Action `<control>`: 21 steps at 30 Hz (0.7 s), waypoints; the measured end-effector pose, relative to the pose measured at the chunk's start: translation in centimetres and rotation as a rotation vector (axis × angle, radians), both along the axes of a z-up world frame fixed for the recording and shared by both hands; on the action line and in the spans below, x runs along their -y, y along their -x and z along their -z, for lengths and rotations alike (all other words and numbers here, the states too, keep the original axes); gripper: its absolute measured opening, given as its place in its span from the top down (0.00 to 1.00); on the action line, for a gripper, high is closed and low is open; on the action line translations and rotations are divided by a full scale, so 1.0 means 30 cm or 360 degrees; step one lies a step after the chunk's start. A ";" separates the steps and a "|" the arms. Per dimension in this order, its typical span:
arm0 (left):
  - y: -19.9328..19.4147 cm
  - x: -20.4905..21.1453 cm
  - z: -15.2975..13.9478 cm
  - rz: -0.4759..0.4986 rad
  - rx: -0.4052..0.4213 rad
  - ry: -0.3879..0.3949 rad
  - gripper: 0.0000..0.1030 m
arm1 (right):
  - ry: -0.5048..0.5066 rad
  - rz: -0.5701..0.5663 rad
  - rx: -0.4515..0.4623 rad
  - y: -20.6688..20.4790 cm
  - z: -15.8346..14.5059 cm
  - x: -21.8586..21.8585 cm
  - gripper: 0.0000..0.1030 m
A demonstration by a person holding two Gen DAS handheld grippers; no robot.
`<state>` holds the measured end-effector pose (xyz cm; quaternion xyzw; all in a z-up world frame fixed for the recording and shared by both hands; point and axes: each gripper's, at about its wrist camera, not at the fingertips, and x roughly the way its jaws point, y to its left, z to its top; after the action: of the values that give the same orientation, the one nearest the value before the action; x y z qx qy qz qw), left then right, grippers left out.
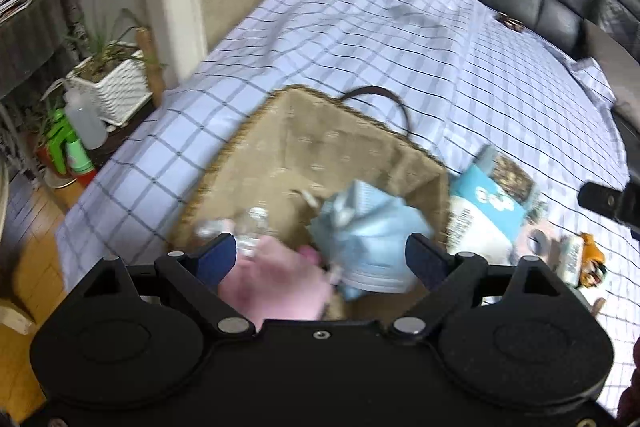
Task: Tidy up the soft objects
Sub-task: 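Withdraw both tools from the basket back toward the item pile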
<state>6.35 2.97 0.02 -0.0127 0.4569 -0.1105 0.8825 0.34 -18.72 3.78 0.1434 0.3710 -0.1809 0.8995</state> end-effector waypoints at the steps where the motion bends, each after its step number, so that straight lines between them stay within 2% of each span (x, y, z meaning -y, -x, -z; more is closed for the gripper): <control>1: 0.006 0.017 -0.001 0.0023 -0.0001 0.0004 0.14 | 0.0011 0.0032 -0.0017 0.022 0.009 0.040 0.00; 4: 0.024 0.070 -0.006 0.0100 -0.0006 0.0016 0.14 | 0.0032 0.0157 -0.0094 0.092 0.045 0.166 0.00; 10: 0.071 0.199 -0.017 0.0237 -0.0013 0.0025 0.14 | -0.0096 0.0429 -0.0241 0.246 0.136 0.422 0.02; 13: 0.097 0.267 -0.021 0.0306 -0.0031 0.0032 0.14 | -0.0137 0.0526 -0.0339 0.318 0.200 0.530 0.10; 21: 0.111 0.490 -0.040 0.0461 -0.0019 -0.0091 0.14 | -0.0241 0.0667 -0.0532 0.411 0.354 0.683 0.11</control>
<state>3.03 -11.73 1.20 0.0778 0.4622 -0.2235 0.8546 -11.99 -39.20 -6.85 0.2519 0.4890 -0.3559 0.7555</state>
